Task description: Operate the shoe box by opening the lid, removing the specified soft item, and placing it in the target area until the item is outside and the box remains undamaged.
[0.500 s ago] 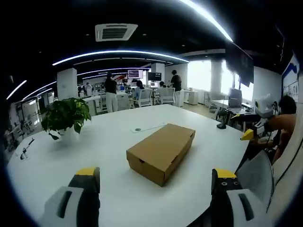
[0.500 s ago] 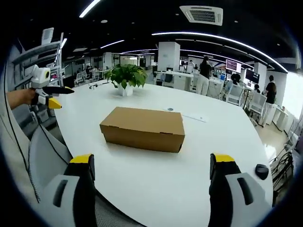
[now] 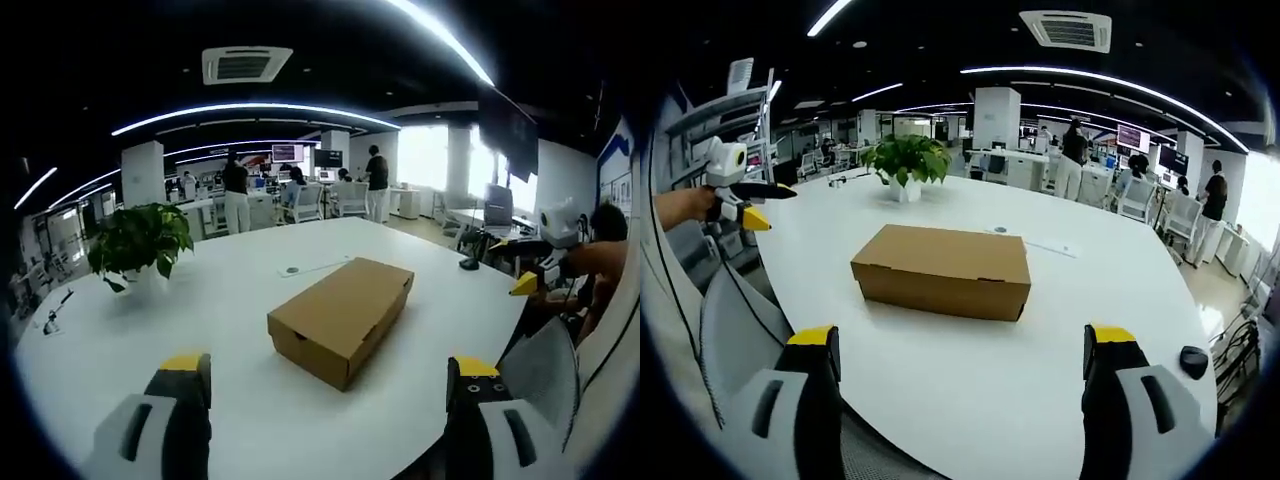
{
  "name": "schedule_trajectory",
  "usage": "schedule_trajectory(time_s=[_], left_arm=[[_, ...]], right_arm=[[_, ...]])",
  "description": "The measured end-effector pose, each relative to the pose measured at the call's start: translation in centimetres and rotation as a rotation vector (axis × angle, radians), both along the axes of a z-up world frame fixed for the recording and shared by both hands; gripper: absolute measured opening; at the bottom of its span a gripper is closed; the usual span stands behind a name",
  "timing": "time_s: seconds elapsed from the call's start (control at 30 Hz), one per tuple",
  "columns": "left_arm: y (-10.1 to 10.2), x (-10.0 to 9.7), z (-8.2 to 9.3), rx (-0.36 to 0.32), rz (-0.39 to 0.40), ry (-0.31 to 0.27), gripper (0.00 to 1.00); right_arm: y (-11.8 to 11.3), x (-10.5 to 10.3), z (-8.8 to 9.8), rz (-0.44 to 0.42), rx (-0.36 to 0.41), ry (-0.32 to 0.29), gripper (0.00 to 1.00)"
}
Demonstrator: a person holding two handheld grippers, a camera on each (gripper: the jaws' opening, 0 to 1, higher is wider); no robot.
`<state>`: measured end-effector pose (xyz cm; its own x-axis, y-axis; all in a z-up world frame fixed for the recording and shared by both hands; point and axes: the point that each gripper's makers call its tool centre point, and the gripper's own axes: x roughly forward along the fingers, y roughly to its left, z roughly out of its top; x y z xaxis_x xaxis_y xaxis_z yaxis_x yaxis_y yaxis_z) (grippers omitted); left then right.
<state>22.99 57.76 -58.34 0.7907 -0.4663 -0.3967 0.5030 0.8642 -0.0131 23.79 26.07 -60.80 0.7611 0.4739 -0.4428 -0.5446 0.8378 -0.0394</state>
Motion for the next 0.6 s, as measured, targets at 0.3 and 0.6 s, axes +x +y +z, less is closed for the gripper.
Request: schedule_trajectory(time_s=[0.3, 0.6], left_arm=[[-0.21, 0.16, -0.29, -0.002, 0.015, 0.01, 1.0], [-0.37, 0.27, -0.47, 0.008, 0.017, 0.011, 1.0]], right_arm=[[0.04, 0.17, -0.05, 0.001, 0.001, 0.0, 0.96], [0.14, 0.18, -0.06, 0.008, 0.001, 0.001, 0.96]])
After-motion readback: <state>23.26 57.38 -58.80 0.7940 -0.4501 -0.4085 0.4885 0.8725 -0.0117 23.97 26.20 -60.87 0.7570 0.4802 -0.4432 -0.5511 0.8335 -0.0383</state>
